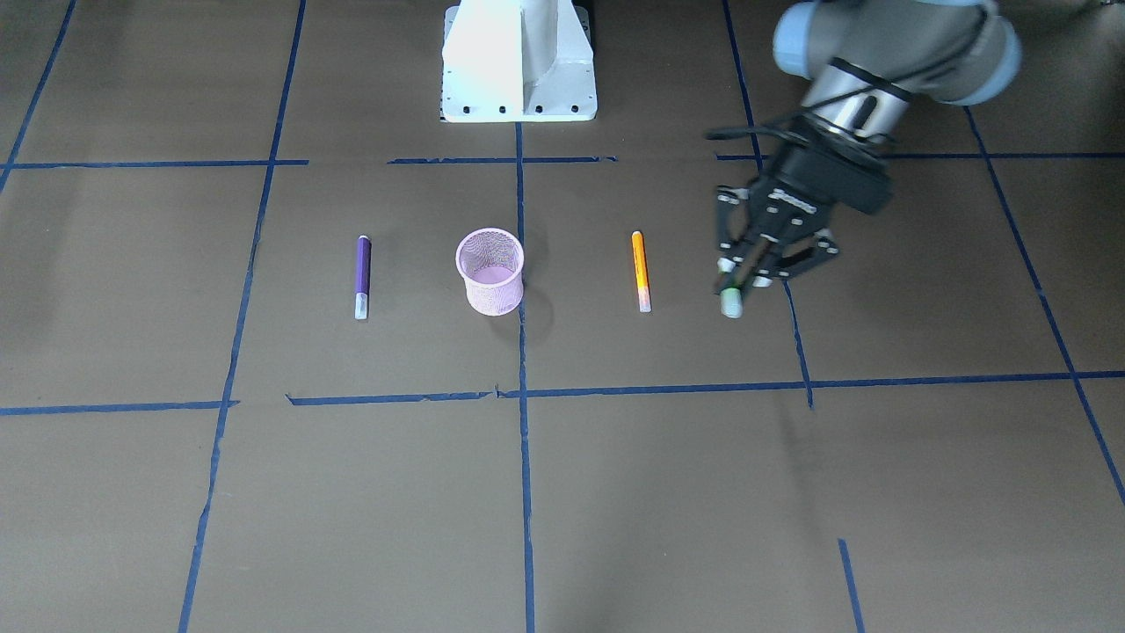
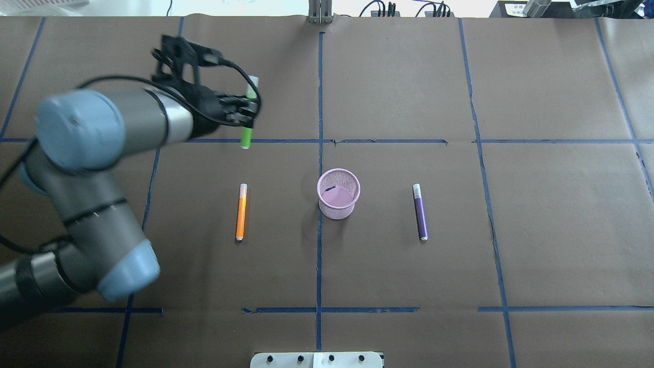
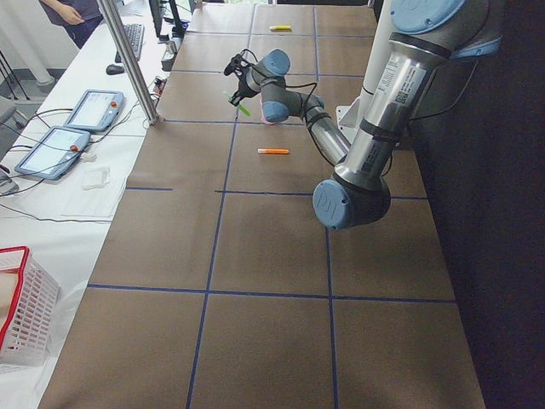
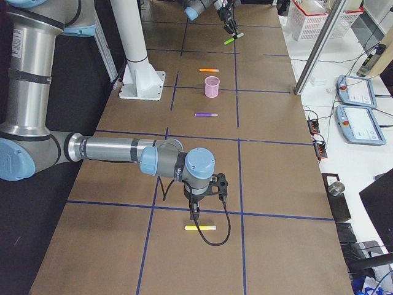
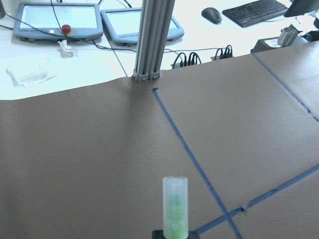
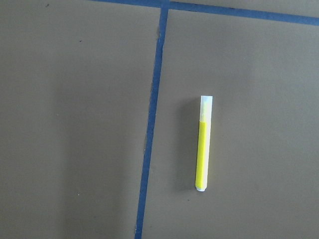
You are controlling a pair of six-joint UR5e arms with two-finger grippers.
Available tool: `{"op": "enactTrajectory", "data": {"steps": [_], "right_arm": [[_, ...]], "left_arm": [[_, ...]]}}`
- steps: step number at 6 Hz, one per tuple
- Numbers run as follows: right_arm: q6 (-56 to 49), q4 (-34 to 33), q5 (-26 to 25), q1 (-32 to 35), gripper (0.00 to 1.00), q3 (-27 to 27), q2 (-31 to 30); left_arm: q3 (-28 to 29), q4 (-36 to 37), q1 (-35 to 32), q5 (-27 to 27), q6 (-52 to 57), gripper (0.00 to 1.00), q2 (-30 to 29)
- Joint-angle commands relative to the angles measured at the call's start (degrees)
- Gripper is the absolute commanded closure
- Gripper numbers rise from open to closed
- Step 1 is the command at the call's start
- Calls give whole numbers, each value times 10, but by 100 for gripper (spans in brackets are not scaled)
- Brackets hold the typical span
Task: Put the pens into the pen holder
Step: 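Carry the green highlighter with the left gripper and drop it into the lavender cup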
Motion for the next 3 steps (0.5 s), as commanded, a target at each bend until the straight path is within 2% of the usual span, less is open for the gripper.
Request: {"op": "enactTrajectory", "data": {"steps": [1, 2, 3], "right_arm": [[0, 0, 0, 0, 0, -1, 0], [0, 0, 0, 0, 0, -3, 0], [0, 0, 0, 0, 0, -3, 0]], "left_arm": [[40, -3, 109, 170, -3, 95, -44], [91, -2, 126, 208, -14, 95, -93], [143, -2, 126, 217, -47, 94, -130]]}}
